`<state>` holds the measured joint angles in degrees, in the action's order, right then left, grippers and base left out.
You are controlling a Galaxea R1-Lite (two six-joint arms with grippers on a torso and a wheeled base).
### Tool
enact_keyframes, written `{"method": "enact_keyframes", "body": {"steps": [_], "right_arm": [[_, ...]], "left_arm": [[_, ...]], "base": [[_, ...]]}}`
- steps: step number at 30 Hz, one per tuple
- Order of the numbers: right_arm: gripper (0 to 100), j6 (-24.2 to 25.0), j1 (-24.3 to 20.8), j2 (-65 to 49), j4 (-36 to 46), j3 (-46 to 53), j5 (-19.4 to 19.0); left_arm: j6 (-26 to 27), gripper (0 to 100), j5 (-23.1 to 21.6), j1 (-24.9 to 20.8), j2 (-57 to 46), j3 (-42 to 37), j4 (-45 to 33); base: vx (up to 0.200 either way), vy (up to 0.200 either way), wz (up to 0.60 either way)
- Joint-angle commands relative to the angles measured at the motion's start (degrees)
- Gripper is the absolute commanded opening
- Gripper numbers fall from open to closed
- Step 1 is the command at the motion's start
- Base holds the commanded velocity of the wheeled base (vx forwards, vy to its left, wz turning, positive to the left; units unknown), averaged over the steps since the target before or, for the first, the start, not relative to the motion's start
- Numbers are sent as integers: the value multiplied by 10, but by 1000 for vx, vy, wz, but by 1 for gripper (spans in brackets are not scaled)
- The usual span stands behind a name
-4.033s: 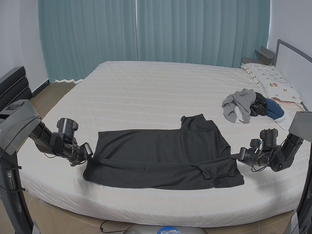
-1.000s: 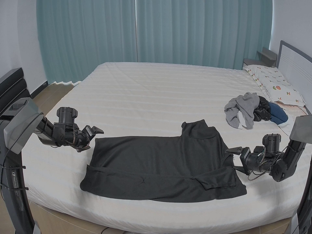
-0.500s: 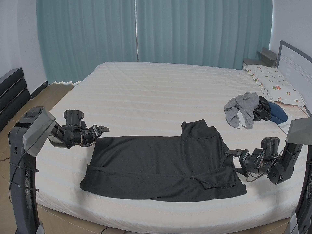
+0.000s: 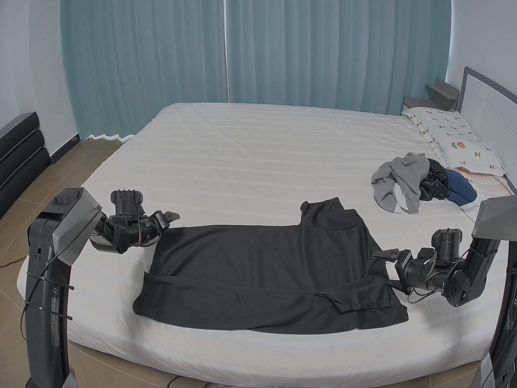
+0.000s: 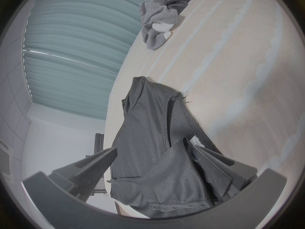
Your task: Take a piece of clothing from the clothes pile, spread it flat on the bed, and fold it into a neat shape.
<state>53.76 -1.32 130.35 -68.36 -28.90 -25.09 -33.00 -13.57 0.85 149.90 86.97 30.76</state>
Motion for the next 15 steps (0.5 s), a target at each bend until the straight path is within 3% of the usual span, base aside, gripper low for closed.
{"method": "enact_keyframes", "body": {"steps": [1, 2, 7, 10, 15], "right_arm": [[100, 0, 0, 1, 0, -2, 0], [100, 0, 1, 0, 0, -4, 1], [100, -9, 3, -42, -5, -16, 34], [100, -16, -1, -46, 6, -48, 34], [100, -36, -19, -29, 140, -194, 38]], "left_arm": [[-2, 100, 1, 0, 5, 2, 4], [-3, 0, 2, 0, 3, 1, 7], [-15, 0, 13, 4, -7, -10, 30], [-24, 0, 32, 5, -12, -15, 40], [-52, 0, 50, 3, -26, -23, 48]], "base": [[0, 0, 0], [0, 0, 0], [0, 0, 0], [0, 0, 0], [0, 0, 0]]}}
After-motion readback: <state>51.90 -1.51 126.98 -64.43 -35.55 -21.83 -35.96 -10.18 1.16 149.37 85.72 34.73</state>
